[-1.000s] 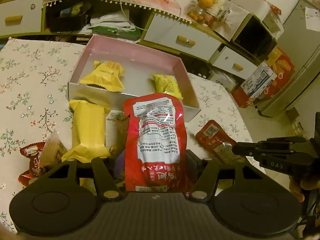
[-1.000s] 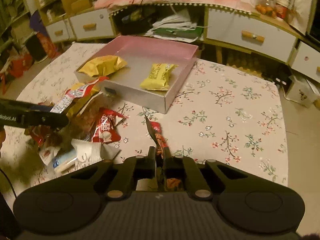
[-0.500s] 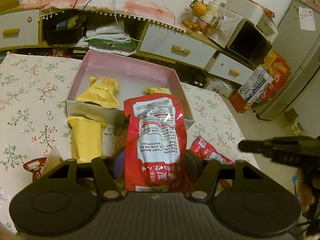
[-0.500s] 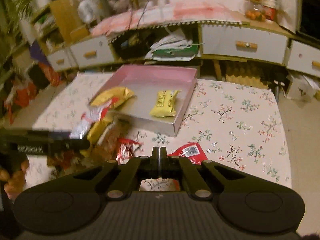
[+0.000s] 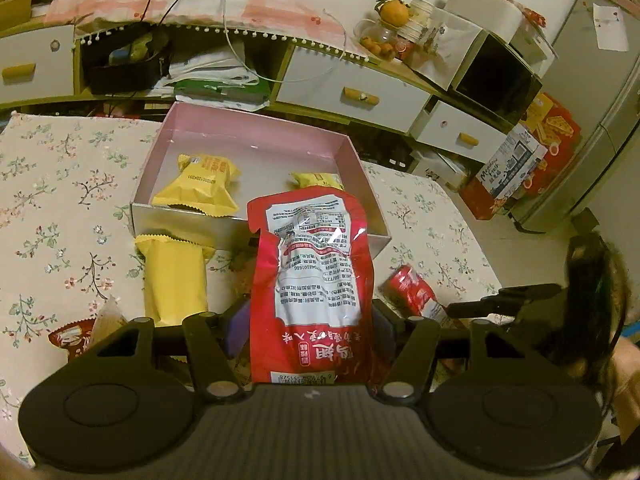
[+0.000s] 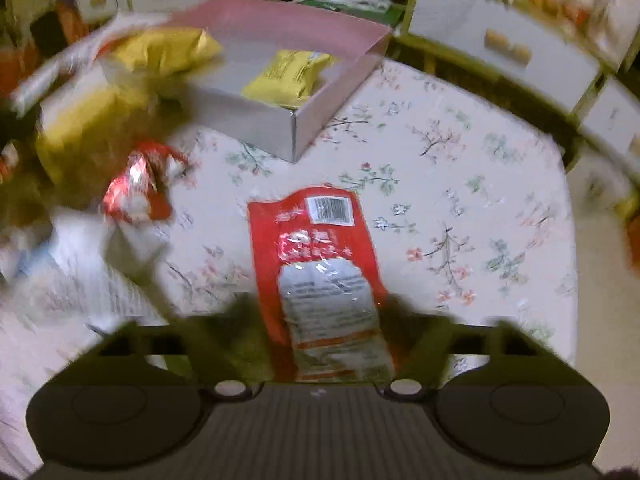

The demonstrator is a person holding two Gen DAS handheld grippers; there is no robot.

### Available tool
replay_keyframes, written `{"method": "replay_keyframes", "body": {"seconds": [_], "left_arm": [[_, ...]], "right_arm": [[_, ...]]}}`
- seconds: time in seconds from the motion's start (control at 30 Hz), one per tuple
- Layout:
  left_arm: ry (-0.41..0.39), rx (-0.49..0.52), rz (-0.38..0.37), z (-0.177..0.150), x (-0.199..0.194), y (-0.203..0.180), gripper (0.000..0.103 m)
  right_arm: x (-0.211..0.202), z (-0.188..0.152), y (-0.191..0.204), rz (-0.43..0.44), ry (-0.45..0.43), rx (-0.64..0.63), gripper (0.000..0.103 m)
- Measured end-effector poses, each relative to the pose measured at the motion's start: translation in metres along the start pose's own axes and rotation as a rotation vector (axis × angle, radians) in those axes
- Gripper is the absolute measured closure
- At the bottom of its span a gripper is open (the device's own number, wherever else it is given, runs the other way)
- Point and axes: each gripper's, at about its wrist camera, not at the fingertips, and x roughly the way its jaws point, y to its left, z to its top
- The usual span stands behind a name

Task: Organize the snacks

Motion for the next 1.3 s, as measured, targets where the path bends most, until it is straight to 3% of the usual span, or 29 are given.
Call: {"method": "replay_keyframes", "body": {"seconds": [0.03,0.27,0.33,0.37,0.47,0.67,0.73,0.77,0.83,0.87,0.9,0.97,1.07,1.17,1.23,1.3], "left_arm": [[-0.003,-0.002,0.0,0.001,-0.001,0.001,0.036],[-0.017,-0.002,-0.002,0.003,-0.005,0.003,0.036],[-0.023,-0.005,-0.005,0.004,-0.006,0.003,0.036],[-0.026,-0.005,-0.008,0.005,-0.006,0.004,0.036],[-0.034,-0.001,-0.014,0.007,-0.007,0.003,0.036],[-0.033,0.002,-0.014,0.007,-0.005,0.004,0.036],[-0.034,0.0,-0.012,0.008,-0.005,0.005,0.036],[-0.033,0.0,-0.011,0.008,-0.004,0.005,0.036],[-0.03,0.001,-0.008,0.007,-0.003,0.005,0.036],[-0.029,0.001,-0.007,0.008,-0.002,0.004,0.036],[-0.028,0.002,-0.006,0.008,-0.002,0.004,0.036],[-0.03,0.002,-0.005,0.008,-0.003,0.005,0.036],[-0.032,0.001,-0.003,0.008,-0.003,0.006,0.036],[-0.032,-0.001,-0.002,0.008,-0.003,0.006,0.036],[-0.035,0.0,-0.004,0.009,-0.004,0.005,0.036],[-0.038,0.001,-0.006,0.009,-0.006,0.005,0.036]], "right_arm": [[-0.006,0.005,-0.005,0.03,-0.009,0.05,0.082],[-0.02,0.008,0.008,0.02,-0.027,0.046,0.087],[-0.03,0.01,0.003,0.029,-0.062,0.075,0.093],[-0.038,0.011,0.001,0.04,-0.087,0.097,0.103],[-0.056,0.011,-0.002,0.065,-0.131,0.135,0.103],[-0.048,0.012,-0.003,0.037,-0.12,0.13,0.103],[-0.05,0.011,-0.007,0.011,-0.146,0.145,0.101],[-0.048,0.011,-0.008,0.008,-0.15,0.152,0.091],[-0.039,0.009,-0.003,0.003,-0.134,0.145,0.055],[-0.031,0.008,0.002,-0.022,-0.122,0.124,0.025],[-0.025,0.007,0.007,-0.044,-0.114,0.098,0.012],[-0.012,0.006,0.012,-0.059,-0.064,0.071,0.014],[0.009,0.001,0.009,-0.005,0.02,0.119,0.013],[0.004,0.001,0.013,-0.008,-0.002,0.107,0.036],[0.001,0.003,0.008,0.034,0.012,0.176,0.04],[0.0,0.002,0.013,0.021,0.011,0.15,0.046]]}}
